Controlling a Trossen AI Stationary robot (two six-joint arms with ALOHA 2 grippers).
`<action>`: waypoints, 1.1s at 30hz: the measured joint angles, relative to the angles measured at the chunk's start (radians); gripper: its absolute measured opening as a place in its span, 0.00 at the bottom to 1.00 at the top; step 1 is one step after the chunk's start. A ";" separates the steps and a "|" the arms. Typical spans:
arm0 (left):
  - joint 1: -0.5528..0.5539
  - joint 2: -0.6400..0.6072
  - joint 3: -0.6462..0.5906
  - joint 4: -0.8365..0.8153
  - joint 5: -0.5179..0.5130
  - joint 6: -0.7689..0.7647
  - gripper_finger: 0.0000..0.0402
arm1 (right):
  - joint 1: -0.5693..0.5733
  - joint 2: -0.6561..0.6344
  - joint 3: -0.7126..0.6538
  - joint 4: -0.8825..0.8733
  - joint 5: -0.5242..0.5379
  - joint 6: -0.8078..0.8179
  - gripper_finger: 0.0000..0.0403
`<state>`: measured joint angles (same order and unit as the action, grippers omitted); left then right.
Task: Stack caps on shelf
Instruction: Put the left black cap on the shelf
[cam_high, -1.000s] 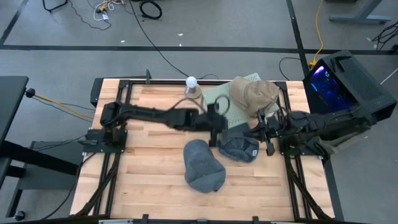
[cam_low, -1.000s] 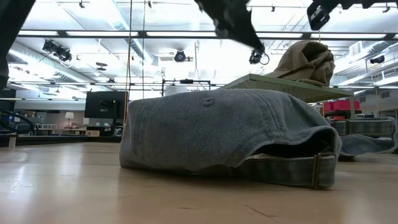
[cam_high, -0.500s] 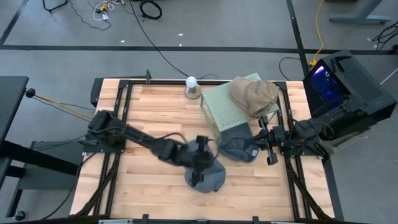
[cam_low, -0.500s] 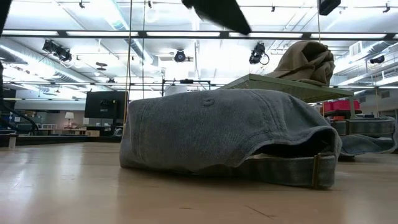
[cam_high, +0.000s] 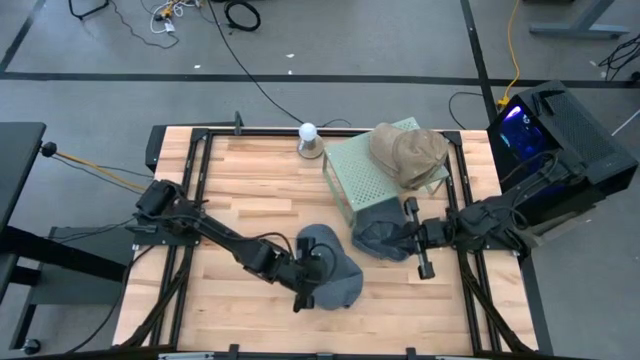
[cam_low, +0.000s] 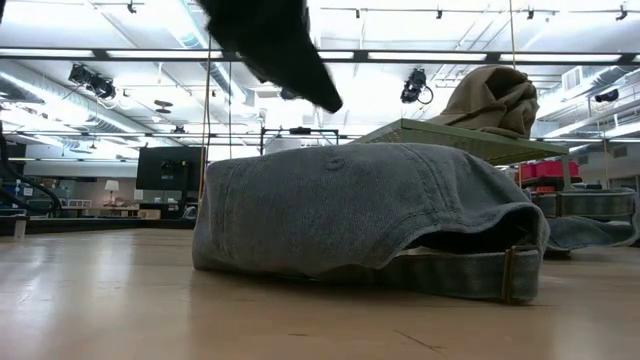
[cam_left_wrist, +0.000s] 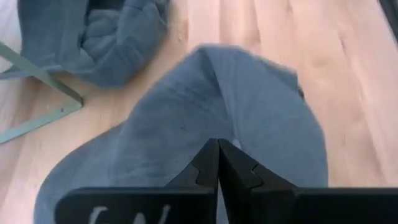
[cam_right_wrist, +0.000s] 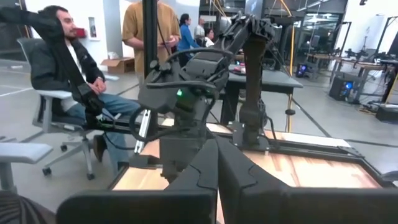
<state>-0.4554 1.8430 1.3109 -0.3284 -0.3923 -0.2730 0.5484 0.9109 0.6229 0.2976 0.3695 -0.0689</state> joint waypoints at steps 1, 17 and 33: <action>0.007 0.006 0.002 0.019 0.001 -0.017 0.04 | 0.000 0.009 0.005 0.001 0.000 0.000 0.00; 0.063 0.148 0.002 0.149 0.173 -0.083 0.53 | 0.000 0.031 0.020 -0.009 -0.002 -0.020 0.03; 0.064 0.260 0.005 0.200 0.224 -0.134 0.57 | -0.001 0.030 0.019 -0.008 -0.003 -0.049 0.03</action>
<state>-0.3910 2.1029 1.3163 -0.1287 -0.1685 -0.4067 0.5472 0.9413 0.6418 0.2901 0.3668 -0.1177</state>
